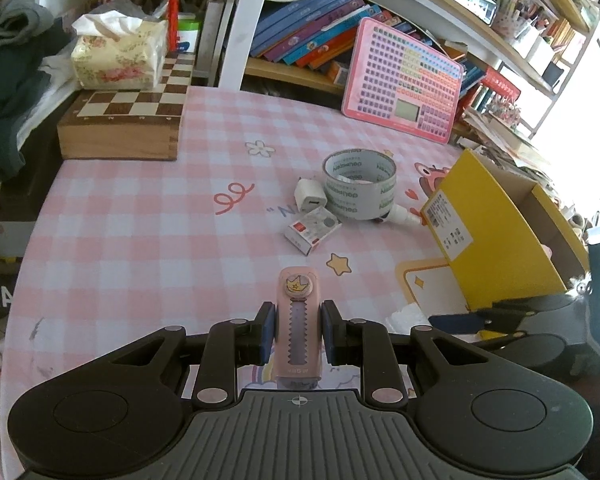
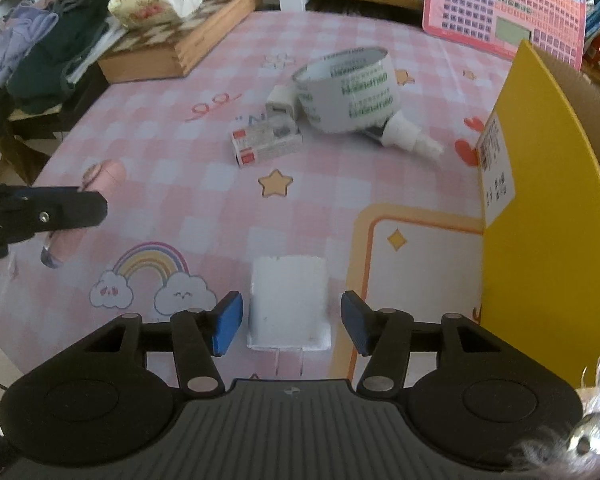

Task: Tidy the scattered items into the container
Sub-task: 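Carry the comb and charger with both tools over to the yellow box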

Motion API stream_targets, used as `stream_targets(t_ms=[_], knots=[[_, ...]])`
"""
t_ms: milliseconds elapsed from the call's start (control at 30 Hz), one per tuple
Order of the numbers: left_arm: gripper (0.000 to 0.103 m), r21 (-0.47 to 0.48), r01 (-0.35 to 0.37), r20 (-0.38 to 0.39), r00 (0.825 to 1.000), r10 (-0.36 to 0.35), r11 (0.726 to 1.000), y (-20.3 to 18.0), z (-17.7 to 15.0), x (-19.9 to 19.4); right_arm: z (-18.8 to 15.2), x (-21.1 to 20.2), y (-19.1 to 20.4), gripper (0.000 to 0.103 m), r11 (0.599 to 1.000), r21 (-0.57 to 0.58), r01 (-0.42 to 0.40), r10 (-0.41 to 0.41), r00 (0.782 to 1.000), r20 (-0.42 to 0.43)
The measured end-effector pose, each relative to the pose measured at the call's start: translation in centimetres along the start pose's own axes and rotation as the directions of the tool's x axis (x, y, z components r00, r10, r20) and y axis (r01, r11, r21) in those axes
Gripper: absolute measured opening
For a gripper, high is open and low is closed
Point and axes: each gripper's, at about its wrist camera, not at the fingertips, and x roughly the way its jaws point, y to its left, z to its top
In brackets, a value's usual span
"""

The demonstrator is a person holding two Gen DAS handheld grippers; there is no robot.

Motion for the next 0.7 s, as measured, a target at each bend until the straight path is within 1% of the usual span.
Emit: stream_targets(t_ms=[67,133,167,200,267,433,700], knots=[[0.023,0.005,0.004,0.0,1.0,-0.004,1.0,-0.1,0.0,-0.1,0.1,0.2,0.2,0.053,1.0,-0.002,0.001,-0.001,1.0,0.004],[0.023,0.008,0.006,-0.002,1.0,-0.006,1.0,-0.1,-0.1,-0.1,0.3,0.6,0.5,0.05,1.0,-0.013,0.002,-0.002,1.0,0.0],[0.023,0.006,0.006,-0.003,1.0,-0.006,1.0,0.0,-0.1,-0.2,0.3,0.9,0.6,0.047,1.0,-0.02,0.009,-0.009,1.0,-0.009],[0.023,0.003,0.006,-0.002,1.0,-0.006,1.0,0.0,-0.1,-0.3,0.3,1.1,0.8,0.041,0.999,-0.035,0.022,-0.023,1.0,-0.01],[0.023,-0.004,0.009,0.0,1.0,-0.009,1.0,0.1,-0.1,-0.4,0.4,1.2,1.1,0.041,0.997,-0.066,0.031,-0.031,0.999,-0.011],[0.023,-0.006,0.033,0.001,0.999,-0.033,0.999,0.1,-0.2,-0.9,0.3,0.4,1.6,0.041,0.997,-0.078,0.013,-0.015,1.0,-0.023],[0.023,-0.034,0.123,-0.021,0.992,-0.124,0.992,0.2,-0.8,-2.4,-0.3,-4.1,2.8,0.041,0.993,-0.106,-0.046,0.047,0.999,0.011]])
